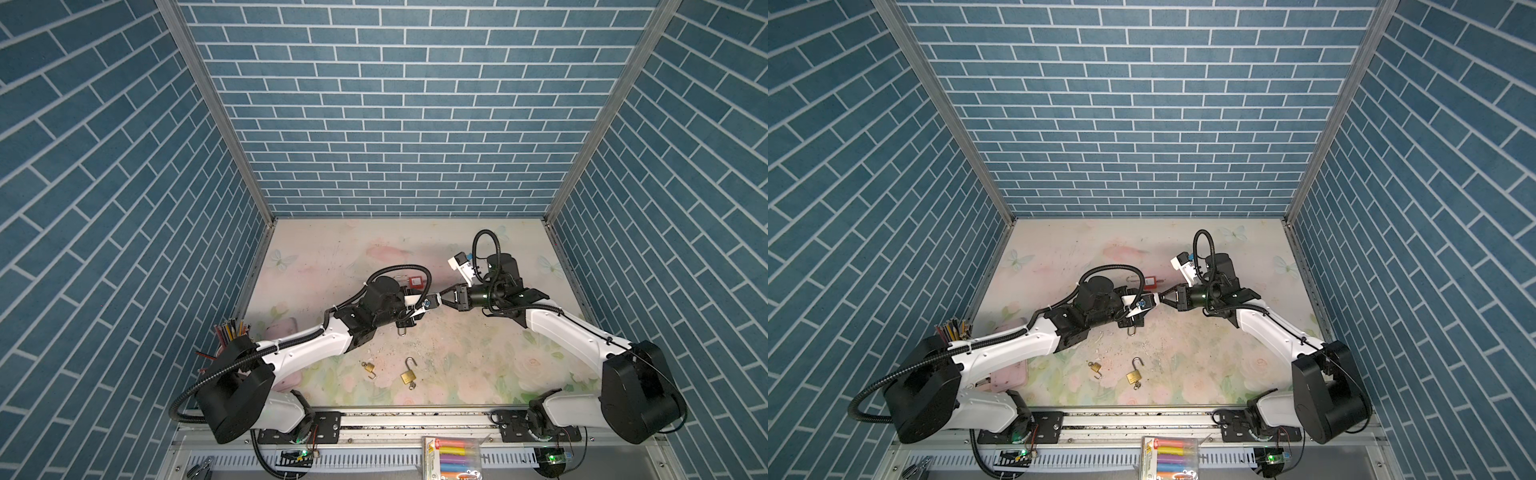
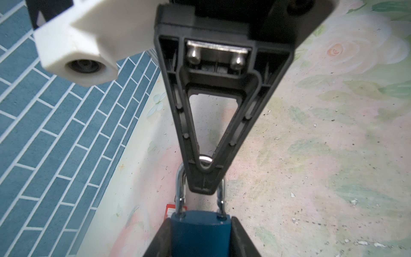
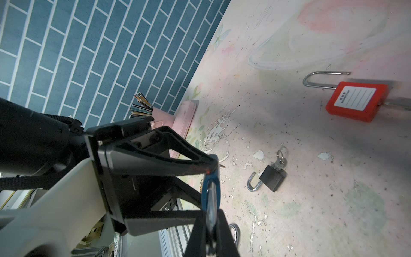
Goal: Lock with the key
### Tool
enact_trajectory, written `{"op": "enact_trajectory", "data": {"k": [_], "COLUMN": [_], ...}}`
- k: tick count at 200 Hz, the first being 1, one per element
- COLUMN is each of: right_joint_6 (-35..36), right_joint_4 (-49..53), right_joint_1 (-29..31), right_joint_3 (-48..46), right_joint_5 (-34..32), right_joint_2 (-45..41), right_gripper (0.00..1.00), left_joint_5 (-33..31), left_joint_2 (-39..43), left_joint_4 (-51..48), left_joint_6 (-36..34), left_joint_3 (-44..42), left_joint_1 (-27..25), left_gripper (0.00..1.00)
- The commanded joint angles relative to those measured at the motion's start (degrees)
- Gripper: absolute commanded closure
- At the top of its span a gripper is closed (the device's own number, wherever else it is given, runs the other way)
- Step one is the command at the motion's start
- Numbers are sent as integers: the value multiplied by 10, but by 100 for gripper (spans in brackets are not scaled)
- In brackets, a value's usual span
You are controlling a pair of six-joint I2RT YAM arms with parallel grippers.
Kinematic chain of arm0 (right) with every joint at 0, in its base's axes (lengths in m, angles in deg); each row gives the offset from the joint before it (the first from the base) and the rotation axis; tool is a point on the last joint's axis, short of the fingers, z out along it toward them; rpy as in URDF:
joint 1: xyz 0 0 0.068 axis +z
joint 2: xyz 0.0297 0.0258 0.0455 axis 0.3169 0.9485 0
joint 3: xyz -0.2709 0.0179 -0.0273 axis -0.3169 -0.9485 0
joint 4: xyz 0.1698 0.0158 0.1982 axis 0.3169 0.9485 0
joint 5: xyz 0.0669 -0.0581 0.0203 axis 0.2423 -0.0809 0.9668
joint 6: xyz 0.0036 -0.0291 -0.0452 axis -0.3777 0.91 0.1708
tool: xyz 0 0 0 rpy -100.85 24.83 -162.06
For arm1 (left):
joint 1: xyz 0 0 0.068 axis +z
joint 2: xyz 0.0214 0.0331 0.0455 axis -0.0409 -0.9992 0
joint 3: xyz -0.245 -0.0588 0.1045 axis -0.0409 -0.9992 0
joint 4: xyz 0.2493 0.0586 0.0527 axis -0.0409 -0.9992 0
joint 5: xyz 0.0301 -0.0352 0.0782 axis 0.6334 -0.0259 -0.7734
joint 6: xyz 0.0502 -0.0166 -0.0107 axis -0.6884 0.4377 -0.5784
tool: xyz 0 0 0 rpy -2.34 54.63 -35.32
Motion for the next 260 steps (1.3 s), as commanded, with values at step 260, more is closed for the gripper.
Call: {"op": "enact_trajectory", "data": {"k": [260], "right_joint_6": [-27], "right_joint_4": [-74], "right_joint_1": [47], "right_joint_3": [-35], "right_joint_5": [7], "right_joint_2": [60], "right_gripper": [100], "left_joint_5": [38], "left_joint_2": [-12], "left_joint_4": [119], "left_joint_6": [24], "left_joint_3": [99], "left_joint_1": [-6], "left_gripper": [95]}}
